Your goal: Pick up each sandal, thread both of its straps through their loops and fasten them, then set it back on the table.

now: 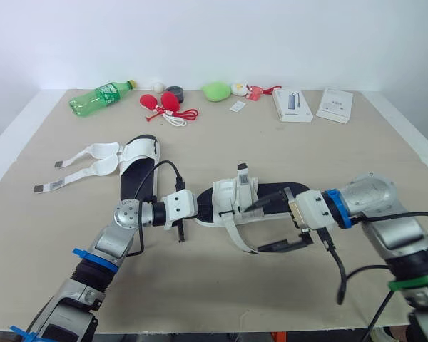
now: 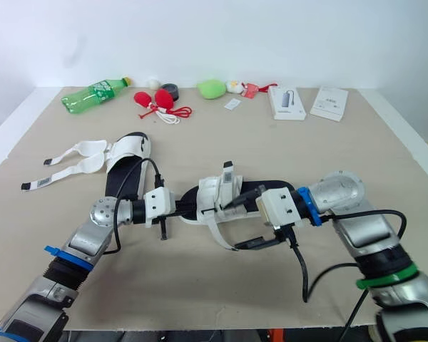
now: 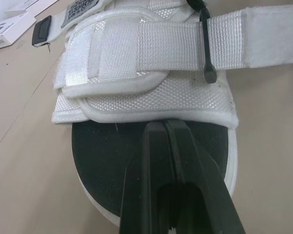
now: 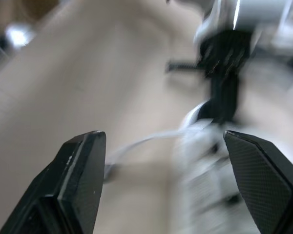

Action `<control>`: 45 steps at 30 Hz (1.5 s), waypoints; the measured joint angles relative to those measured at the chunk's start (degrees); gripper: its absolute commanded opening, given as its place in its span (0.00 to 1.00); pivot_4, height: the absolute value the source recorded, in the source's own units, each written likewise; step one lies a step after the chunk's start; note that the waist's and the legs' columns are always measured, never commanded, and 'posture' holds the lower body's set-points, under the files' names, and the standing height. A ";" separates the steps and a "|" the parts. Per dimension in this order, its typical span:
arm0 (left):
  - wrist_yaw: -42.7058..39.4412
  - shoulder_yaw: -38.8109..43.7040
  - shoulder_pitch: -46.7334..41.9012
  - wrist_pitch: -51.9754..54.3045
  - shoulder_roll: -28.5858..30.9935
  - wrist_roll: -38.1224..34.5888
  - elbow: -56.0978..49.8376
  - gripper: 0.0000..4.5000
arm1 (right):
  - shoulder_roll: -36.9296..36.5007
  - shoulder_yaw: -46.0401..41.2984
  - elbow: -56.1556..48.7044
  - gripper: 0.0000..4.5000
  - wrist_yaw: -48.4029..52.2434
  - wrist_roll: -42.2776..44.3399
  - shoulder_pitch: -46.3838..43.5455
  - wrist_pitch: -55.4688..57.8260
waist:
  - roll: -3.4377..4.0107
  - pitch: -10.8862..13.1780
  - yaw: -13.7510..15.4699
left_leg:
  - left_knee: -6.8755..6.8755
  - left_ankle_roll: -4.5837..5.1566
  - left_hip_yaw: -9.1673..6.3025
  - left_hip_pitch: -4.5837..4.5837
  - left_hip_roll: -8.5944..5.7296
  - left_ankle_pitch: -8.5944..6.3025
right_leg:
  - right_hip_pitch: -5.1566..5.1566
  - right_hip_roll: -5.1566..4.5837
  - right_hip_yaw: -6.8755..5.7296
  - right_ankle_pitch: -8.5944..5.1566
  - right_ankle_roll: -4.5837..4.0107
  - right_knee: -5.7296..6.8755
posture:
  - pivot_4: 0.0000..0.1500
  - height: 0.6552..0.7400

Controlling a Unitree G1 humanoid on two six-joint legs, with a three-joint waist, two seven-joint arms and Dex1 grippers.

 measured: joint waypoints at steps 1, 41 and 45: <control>0.05 -0.02 -0.06 0.02 -0.02 0.01 0.08 0.00 | 2.82 0.10 4.54 0.92 1.51 -2.29 -1.72 -12.75 | 0.03 0.02 -0.04 | 0.01 0.00 0.01 0.08 -0.01 0.00 | 0.09 -0.01 0.00 0.01 0.01 0.00 | 1.00 1.00; 0.26 0.25 0.56 0.80 -0.37 -0.20 0.20 0.00 | 0.10 21.31 30.21 0.92 -19.13 -17.12 -14.76 -68.92 | 0.01 0.05 0.02 | -0.30 0.00 0.05 0.90 -0.02 0.00 | 0.87 -0.08 0.12 -0.15 -0.21 0.00 | 1.00 1.00; 0.19 0.25 0.45 0.80 -0.34 -0.20 0.37 0.00 | 1.82 20.80 29.50 0.92 -21.58 -12.68 -13.45 -66.08 | 0.01 0.04 -0.01 | -0.30 0.02 0.06 0.93 -0.01 0.02 | 0.88 -0.08 0.13 -0.13 -0.22 0.00 | 1.00 1.00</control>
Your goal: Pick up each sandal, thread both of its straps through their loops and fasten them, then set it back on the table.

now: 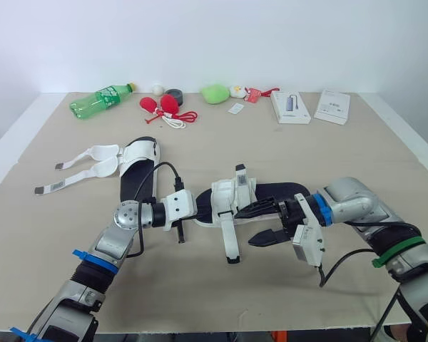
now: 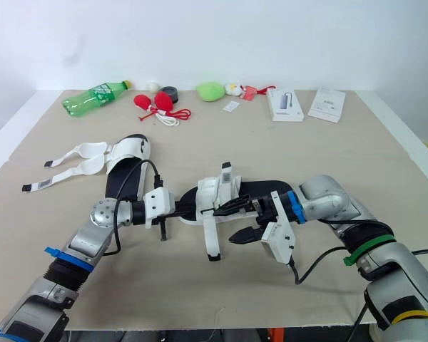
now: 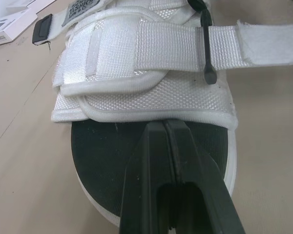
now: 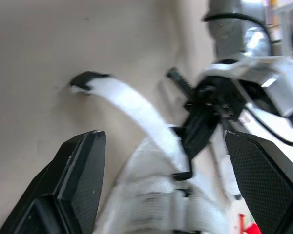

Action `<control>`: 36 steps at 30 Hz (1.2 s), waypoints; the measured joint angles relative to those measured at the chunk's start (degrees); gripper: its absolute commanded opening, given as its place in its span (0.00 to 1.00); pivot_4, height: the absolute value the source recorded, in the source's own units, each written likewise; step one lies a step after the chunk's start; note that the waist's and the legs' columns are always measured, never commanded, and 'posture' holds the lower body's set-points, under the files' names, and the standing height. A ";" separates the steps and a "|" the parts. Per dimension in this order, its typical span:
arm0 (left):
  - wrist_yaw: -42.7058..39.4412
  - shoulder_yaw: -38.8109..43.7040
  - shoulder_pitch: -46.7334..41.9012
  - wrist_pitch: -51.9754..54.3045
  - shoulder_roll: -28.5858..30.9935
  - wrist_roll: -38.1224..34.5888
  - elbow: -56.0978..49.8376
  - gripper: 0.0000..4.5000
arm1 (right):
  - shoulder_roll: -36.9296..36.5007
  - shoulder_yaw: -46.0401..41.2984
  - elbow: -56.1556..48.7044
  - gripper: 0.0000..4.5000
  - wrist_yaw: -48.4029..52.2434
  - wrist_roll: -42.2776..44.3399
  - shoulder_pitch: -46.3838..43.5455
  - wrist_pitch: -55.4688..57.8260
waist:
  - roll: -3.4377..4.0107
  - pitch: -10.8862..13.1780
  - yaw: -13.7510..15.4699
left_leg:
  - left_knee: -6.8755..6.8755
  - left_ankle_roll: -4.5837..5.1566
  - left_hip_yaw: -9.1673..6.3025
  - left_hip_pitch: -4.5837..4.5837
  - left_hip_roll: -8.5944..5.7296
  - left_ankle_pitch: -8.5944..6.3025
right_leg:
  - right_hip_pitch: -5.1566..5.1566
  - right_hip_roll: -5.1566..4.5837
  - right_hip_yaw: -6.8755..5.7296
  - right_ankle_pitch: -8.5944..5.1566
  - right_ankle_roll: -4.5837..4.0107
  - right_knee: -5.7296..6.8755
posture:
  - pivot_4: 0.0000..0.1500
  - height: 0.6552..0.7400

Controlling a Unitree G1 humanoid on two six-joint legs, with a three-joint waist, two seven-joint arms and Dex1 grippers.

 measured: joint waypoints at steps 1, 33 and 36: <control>0.00 0.00 0.00 0.00 0.00 0.00 0.00 0.00 | 0.03 0.00 -0.02 0.92 -0.01 -0.04 0.00 -0.02 | 0.00 0.00 0.00 | 0.00 0.00 0.00 0.00 0.00 0.00 | 0.00 0.00 0.00 0.00 0.00 0.00 | 1.00 1.00; 0.18 0.02 0.30 0.04 -0.14 0.00 -0.21 0.00 | 1.19 0.48 -7.29 0.01 -3.48 -7.23 4.08 8.64 | -0.01 0.00 0.02 | 0.00 0.00 0.00 0.00 -0.01 0.00 | 0.02 0.00 0.00 -0.02 0.02 0.00 | 1.00 1.00; 0.24 0.04 0.56 0.03 -0.20 0.00 -0.47 0.00 | 0.48 0.74 -11.78 0.01 0.64 4.79 8.64 18.99 | -0.02 -0.01 0.05 | -0.02 0.02 -0.04 0.00 -0.01 -0.02 | 0.07 0.00 -0.01 -0.04 0.02 0.00 | 1.00 1.00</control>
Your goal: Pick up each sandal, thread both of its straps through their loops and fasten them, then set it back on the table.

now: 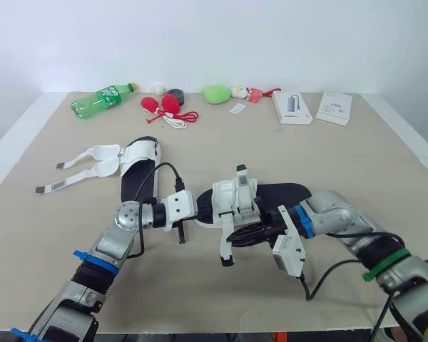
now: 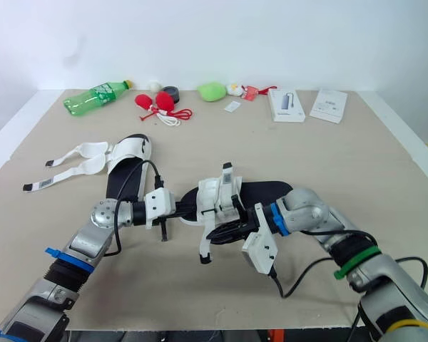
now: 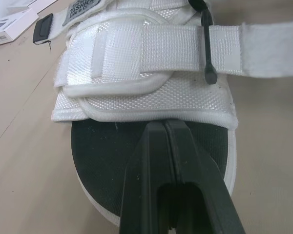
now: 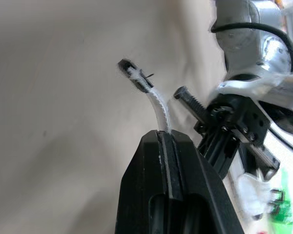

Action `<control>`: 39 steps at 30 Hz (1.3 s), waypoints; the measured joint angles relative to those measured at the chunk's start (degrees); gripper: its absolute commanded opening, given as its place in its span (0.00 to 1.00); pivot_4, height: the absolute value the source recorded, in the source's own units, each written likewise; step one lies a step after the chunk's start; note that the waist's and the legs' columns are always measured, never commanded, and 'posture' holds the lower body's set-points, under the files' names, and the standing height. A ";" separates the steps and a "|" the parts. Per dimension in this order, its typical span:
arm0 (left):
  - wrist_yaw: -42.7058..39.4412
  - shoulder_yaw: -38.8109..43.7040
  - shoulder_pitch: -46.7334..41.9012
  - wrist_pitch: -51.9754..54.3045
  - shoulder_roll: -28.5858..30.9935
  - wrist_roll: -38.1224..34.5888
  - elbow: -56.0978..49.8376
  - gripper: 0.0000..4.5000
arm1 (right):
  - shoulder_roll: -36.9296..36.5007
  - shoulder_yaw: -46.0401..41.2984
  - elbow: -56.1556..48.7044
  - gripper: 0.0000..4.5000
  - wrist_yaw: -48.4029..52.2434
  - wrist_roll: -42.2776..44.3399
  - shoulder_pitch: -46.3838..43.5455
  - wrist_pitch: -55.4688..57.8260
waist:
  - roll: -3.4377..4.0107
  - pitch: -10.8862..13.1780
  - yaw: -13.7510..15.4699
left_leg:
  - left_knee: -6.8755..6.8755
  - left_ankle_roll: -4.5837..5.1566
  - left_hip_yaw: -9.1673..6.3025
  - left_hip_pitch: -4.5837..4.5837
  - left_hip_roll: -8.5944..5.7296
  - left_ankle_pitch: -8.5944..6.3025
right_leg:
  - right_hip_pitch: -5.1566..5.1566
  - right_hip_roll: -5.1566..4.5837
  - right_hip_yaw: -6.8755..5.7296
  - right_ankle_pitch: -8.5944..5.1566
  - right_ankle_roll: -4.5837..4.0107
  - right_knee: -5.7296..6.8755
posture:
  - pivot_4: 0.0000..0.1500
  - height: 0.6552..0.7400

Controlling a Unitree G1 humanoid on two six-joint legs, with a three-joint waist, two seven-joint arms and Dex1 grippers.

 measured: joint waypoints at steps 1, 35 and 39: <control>0.00 0.02 0.01 0.00 0.02 0.00 -0.01 0.00 | -0.40 -0.18 -2.90 0.01 1.52 5.80 1.86 7.44 | 0.00 0.00 -0.02 | 0.00 0.02 0.00 0.00 0.01 -0.01 | 0.00 0.00 0.01 -0.01 -0.01 0.00 | 1.00 1.00; 0.38 0.63 0.56 0.03 -0.66 0.01 -0.58 0.00 | 13.59 -16.68 0.58 0.89 -9.04 0.61 -13.13 64.53 | -0.01 0.01 0.05 | 0.12 0.00 -0.01 -0.53 0.00 0.00 | -0.56 0.03 -0.09 0.12 0.12 0.00 | 1.00 1.00; 0.19 0.68 0.39 -0.02 -0.64 0.02 -0.39 0.00 | 15.94 -18.32 0.58 0.67 -4.33 1.42 -19.44 62.76 | 0.03 0.01 -0.04 | 0.12 0.00 -0.04 -0.53 0.01 0.00 | -0.59 0.05 -0.10 0.13 0.10 0.01 | 1.00 1.00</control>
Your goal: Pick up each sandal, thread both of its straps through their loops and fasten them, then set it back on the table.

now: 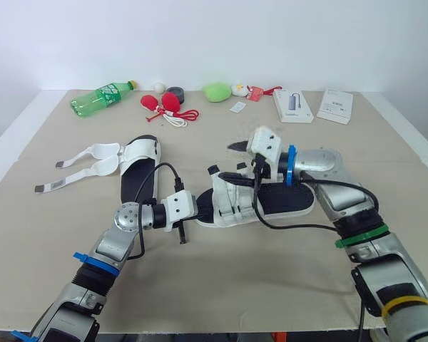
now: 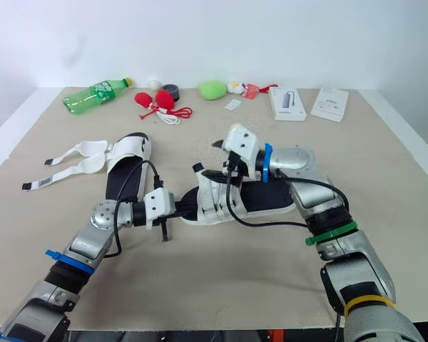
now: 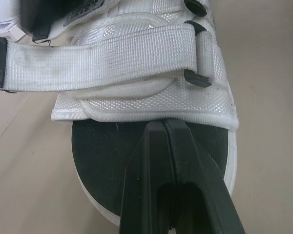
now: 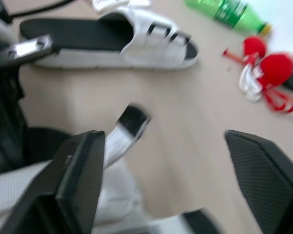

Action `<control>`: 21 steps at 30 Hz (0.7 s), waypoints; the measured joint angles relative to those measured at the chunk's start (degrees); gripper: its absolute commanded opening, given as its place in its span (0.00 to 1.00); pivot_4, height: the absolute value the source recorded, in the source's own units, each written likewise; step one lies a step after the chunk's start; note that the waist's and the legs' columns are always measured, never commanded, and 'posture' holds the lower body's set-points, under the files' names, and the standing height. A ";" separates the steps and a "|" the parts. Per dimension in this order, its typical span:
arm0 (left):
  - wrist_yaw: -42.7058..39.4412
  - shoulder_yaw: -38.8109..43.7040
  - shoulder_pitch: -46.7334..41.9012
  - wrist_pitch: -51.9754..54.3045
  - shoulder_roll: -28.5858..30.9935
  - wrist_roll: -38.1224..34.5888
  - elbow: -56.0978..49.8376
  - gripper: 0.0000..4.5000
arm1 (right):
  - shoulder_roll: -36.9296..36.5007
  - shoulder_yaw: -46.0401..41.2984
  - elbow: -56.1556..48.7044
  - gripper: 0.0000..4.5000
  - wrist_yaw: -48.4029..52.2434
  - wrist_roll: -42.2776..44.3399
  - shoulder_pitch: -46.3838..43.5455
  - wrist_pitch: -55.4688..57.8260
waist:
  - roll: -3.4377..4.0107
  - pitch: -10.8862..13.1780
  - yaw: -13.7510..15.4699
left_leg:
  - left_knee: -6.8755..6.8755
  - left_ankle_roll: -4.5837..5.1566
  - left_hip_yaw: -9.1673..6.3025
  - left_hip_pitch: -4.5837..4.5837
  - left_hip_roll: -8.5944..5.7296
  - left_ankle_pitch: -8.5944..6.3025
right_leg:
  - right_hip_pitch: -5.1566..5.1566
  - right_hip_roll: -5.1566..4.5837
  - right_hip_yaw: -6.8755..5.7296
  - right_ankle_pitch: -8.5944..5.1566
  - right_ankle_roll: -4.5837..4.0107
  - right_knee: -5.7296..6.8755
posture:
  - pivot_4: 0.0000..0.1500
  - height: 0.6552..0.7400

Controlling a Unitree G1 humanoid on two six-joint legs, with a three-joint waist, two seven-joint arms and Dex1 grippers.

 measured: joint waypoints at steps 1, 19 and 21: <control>0.00 -0.03 -0.02 0.00 -0.14 0.00 0.08 0.00 | 0.38 -0.01 -0.20 0.55 0.93 0.13 -0.92 -0.27 | -0.01 -0.01 0.08 | 0.00 0.00 -0.04 0.00 0.00 0.00 | 0.03 0.00 -0.02 -0.02 0.00 0.00 | 1.00 1.00; -0.37 0.25 -0.17 -0.11 -0.85 -0.03 0.43 0.00 | 2.88 11.07 18.55 0.02 12.45 -14.08 -7.94 -3.46 | -0.01 0.00 0.25 | 0.03 -0.01 -0.04 -0.12 -0.06 0.00 | -0.05 -0.04 -0.03 -0.02 0.04 -0.01 | 1.00 1.00; -0.37 0.27 -0.12 -0.10 -0.84 -0.04 0.37 0.00 | 3.33 11.48 22.13 0.02 11.84 -16.81 -9.23 -7.23 | -0.01 0.00 0.24 | 0.03 -0.01 -0.04 -0.12 -0.06 0.00 | -0.05 -0.04 -0.03 -0.02 0.04 -0.01 | 1.00 1.00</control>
